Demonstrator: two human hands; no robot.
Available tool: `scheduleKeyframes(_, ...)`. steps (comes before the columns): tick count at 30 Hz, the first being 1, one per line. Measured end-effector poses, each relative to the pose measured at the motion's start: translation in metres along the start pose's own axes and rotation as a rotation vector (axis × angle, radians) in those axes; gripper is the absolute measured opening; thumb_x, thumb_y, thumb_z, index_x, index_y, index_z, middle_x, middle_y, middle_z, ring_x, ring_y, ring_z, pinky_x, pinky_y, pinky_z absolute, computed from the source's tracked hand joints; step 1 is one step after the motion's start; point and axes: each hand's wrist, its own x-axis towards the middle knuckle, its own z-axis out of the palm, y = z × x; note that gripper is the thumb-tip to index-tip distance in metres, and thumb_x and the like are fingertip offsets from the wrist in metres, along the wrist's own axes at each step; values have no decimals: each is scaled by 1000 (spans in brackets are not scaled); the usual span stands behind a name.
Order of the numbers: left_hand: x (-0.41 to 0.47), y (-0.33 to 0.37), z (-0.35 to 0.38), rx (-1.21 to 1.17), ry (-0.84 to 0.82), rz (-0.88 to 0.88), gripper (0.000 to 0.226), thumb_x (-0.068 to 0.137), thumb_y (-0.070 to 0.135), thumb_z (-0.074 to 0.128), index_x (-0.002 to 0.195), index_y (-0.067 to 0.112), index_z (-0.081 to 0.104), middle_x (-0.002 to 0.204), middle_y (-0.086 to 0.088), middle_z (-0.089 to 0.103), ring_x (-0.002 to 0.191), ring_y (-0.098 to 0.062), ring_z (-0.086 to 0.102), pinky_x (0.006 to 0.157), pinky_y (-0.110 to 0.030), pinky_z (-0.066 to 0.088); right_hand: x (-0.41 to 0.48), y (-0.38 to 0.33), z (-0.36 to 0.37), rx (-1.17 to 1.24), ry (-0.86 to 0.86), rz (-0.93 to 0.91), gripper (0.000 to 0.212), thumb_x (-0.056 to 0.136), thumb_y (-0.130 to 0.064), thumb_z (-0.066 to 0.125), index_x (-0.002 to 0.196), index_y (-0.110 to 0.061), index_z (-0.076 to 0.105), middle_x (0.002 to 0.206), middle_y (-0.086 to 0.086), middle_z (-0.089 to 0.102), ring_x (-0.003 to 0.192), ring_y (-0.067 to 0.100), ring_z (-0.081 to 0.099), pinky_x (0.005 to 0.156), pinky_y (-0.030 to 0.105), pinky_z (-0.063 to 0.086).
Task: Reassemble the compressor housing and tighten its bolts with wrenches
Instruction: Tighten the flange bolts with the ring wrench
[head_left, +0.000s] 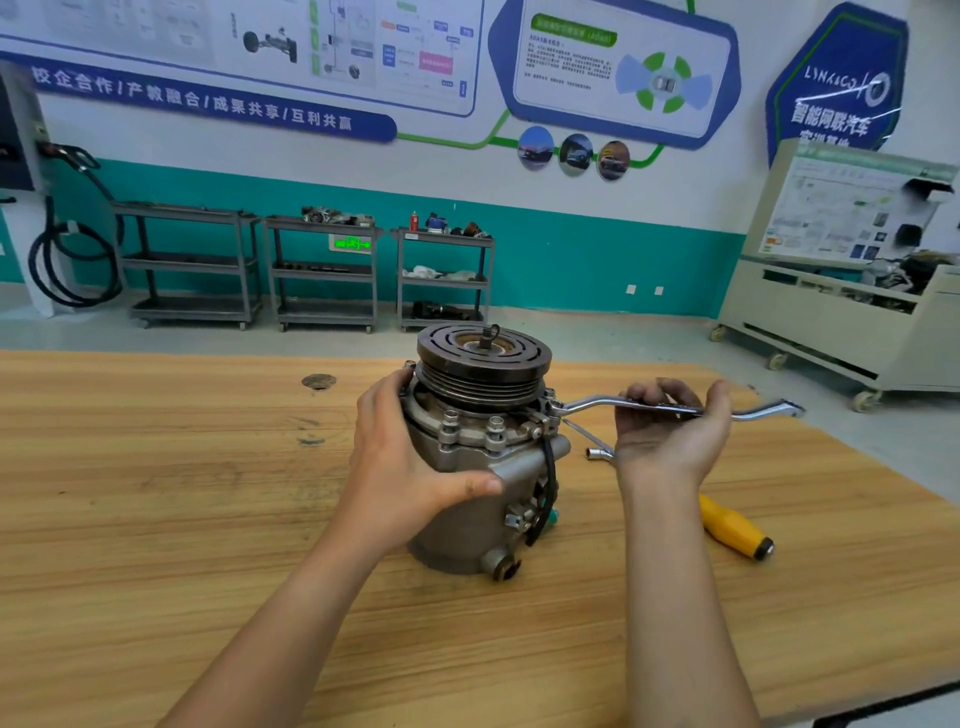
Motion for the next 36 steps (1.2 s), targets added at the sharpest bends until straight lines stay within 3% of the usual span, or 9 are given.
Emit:
scheduleKeyframes(4, 0, -2, 1, 3, 14, -2, 136, 24, 66, 69, 143, 23, 18, 127, 17, 20, 122, 0, 20, 105, -24, 21, 7, -11, -3, 3, -114, 103, 42, 97, -33, 37, 73, -8, 59, 53, 2, 54, 49, 16, 58, 56, 22, 52)
scheduleKeyframes(7, 0, -2, 1, -5, 24, -2, 136, 24, 66, 69, 143, 25, 18, 126, 18, 20, 119, 3, 20, 104, -22, 21, 12, -15, 3, 97, -239, 190, 37, 97, -32, 37, 77, -10, 59, 47, -3, 44, 39, 9, 44, 43, 14, 39)
scheduleKeyframes(10, -1, -2, 1, -11, 24, 19, 133, 25, 67, 69, 141, 26, 19, 125, 19, 20, 109, 15, 19, 100, -18, 22, 16, -16, 8, 126, -332, 235, 49, 96, -33, 36, 61, -12, 62, 37, -7, 25, 30, 6, 23, 34, 17, 22)
scheduleKeyframes(14, 0, -4, 1, -7, 8, 74, 125, 27, 68, 68, 135, 29, 21, 124, 17, 22, 102, 19, 20, 83, 8, 20, 11, -15, 12, 78, -317, 164, 65, 99, -37, 29, 46, -13, 57, 34, -6, 22, 28, 7, 19, 34, 17, 21)
scheduleKeyframes(17, 1, -5, 1, -20, 13, 91, 121, 27, 67, 69, 131, 30, 20, 123, 15, 23, 101, 18, 23, 80, 13, 18, 5, -13, 11, 93, -257, 107, 69, 101, -38, 27, 43, -13, 55, 34, -6, 21, 29, 8, 19, 34, 16, 22)
scheduleKeyframes(22, 2, -5, 1, -5, 22, 92, 130, 25, 67, 69, 138, 23, 23, 123, 16, 24, 101, 18, 23, 80, 10, 22, -1, -10, 15, 112, -163, 53, 69, 102, -39, 26, 43, -14, 51, 35, -5, 20, 30, 9, 18, 34, 16, 20)
scheduleKeyframes(27, 1, -2, 1, 18, 40, 61, 134, 21, 70, 67, 139, 23, 23, 123, 17, 24, 103, 17, 21, 96, -16, 23, -11, -7, 19, 135, -87, -58, 64, 102, -38, 27, 46, -14, 43, 37, -5, 19, 31, 10, 16, 36, 14, 20)
scheduleKeyframes(36, 0, 2, 0, 41, 47, 46, 134, 22, 66, 67, 140, 22, 21, 121, 16, 21, 102, 17, 18, 96, -15, 22, -70, 24, 18, -70, -50, -499, 65, 103, -32, 25, 44, -23, 50, 38, -5, 30, 38, 14, 31, 47, 19, 36)
